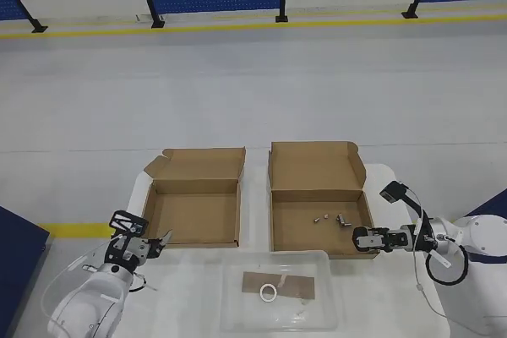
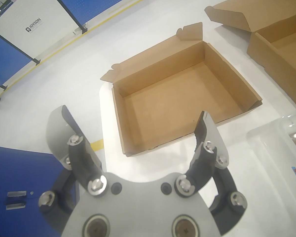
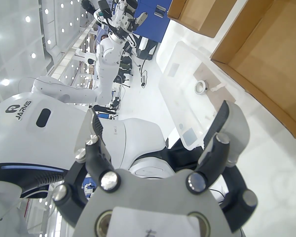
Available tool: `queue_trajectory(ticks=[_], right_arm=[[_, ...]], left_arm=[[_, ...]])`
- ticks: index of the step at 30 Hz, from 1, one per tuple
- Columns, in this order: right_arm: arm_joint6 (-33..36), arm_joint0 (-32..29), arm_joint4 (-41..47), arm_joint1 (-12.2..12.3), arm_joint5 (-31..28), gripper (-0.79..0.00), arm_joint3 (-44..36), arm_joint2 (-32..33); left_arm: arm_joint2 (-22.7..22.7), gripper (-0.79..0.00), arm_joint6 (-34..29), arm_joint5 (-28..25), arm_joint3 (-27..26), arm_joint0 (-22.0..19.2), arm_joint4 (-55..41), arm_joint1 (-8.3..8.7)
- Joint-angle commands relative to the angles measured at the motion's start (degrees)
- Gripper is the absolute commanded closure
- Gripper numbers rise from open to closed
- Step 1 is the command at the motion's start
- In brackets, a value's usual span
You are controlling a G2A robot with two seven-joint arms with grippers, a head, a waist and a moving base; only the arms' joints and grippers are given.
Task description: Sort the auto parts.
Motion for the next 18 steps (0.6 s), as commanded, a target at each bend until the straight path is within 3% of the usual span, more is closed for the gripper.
queue_trajectory(ticks=[1, 10, 14, 18], right_arm=[[0.00, 0.00, 0.00, 0.00, 0.00, -0.785, 0.00, 0.00], [0.00, 0.00, 0.00, 0.00, 0.00, -0.785, 0.00, 0.00], [0.00, 0.00, 0.00, 0.00, 0.00, -0.785, 0.00, 0.00], [0.00, 0.00, 0.00, 0.00, 0.00, -0.785, 0.00, 0.00]], left_arm=[[0.00, -0.785, 0.23, 0.09, 0.11, -0.02, -0.09, -0.01], [0.02, -0.785, 0.27, -0.06, -0.74, -0.09, -0.15, -0.01], [1.25, -0.785, -6.00, -3.49, -8.15, 1.23, 0.39, 0.11], [2.72, -0.785, -13.60, -12.20, -14.65, 1.14, -2.14, 0.51]])
